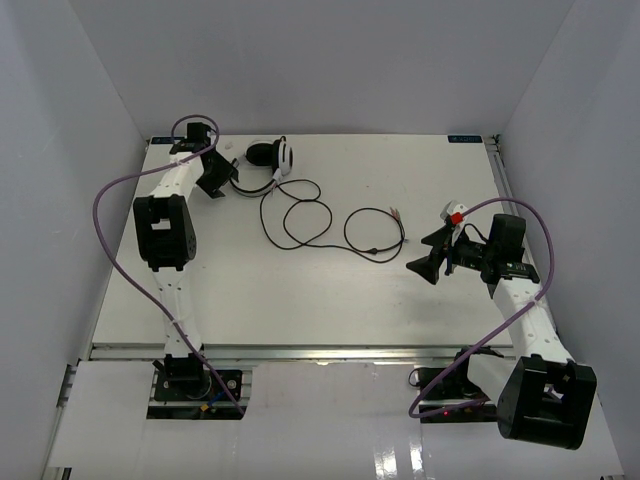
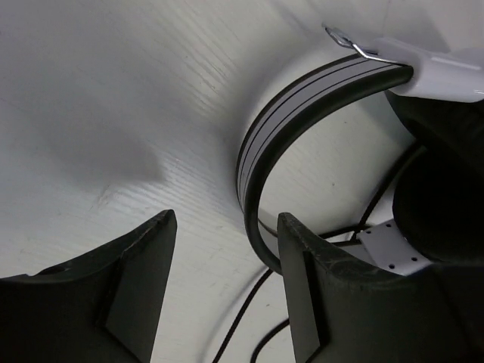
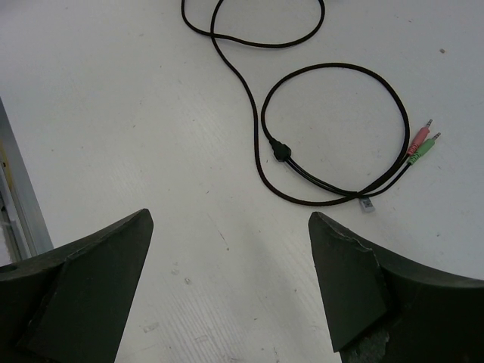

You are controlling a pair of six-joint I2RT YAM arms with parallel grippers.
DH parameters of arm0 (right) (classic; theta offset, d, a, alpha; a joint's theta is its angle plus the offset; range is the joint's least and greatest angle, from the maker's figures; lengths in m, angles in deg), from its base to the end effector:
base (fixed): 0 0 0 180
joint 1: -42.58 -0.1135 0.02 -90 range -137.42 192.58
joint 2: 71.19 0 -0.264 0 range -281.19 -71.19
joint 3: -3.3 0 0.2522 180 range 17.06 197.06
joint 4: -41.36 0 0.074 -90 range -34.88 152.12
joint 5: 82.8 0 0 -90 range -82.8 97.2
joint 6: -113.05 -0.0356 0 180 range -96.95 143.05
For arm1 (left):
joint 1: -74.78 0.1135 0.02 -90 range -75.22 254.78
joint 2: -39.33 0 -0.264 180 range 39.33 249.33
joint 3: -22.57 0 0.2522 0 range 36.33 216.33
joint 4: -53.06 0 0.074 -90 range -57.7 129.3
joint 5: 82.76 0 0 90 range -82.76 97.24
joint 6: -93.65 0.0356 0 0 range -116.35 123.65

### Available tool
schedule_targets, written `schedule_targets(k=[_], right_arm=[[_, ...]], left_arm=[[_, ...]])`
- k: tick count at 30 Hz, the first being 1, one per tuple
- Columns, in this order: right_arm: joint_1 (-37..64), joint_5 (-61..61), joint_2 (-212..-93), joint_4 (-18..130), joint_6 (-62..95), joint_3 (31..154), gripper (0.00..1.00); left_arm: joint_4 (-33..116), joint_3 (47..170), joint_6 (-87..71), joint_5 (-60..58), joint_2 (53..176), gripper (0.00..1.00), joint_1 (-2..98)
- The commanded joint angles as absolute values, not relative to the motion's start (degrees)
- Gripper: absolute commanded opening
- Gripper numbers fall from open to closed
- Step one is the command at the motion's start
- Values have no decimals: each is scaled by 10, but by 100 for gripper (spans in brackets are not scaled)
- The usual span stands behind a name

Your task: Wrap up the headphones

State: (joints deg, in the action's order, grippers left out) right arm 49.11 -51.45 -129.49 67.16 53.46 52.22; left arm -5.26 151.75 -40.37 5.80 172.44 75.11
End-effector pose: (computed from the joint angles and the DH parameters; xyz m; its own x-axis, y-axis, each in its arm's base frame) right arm 0.2078 0.0068 0.2437 -0.1726 -0.2453 -0.9540 -0.8368 0.5474 0.0106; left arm 0.5030 0.0020 0.1920 -0.6405 -0.6984 -0.3194 -0.6107 0.7154 -0.3396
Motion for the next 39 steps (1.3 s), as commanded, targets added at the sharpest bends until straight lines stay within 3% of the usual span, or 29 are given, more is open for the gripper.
schedule_targets(k=[1,9,16,25,31,39], right_arm=[[486,-525,-1289,663,531,544,90],[486,-517,-1292,662,531,544,90],[486,-515,-1292,661,531,544,90],[486,-514,-1292,661,531,544,90],[486,-511,-1292,662,532,543,90],[489,-514,-1287,663,535,540,90]], left_arm=[[-69,1570,-386,43,1744,64,726],[-99,1608,-380,74,1796,56,708],[-114,1631,-348,156,1800,56,709],[-103,1622,-307,156,1804,54,715],[-93,1615,-299,127,1814,40,716],[-89,1592,-294,134,1785,2,715]])
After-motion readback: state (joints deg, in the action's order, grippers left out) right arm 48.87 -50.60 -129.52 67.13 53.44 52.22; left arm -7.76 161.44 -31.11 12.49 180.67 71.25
